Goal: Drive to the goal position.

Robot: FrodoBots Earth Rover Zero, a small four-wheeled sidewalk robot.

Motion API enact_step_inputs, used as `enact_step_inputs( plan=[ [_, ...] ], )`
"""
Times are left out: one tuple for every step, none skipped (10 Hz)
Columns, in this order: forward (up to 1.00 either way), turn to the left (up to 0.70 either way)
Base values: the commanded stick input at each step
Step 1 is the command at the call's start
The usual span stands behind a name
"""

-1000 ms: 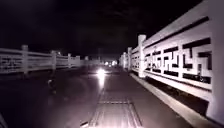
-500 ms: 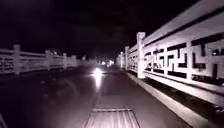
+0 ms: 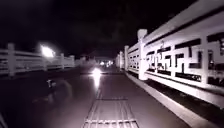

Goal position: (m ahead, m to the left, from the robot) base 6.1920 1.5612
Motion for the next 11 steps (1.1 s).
enact_step_inputs(
  plan=[
    [0.45,0.0],
    [0.45,0.0],
    [0.45,0.0],
    [0.45,0.0],
    [0.45,0.0],
    [0.45,0.0],
    [0.45,0.0],
    [0.45,0.0],
    [0.45,0.0],
    [0.45,0.0],
    [0.45,0.0]
  ],
)
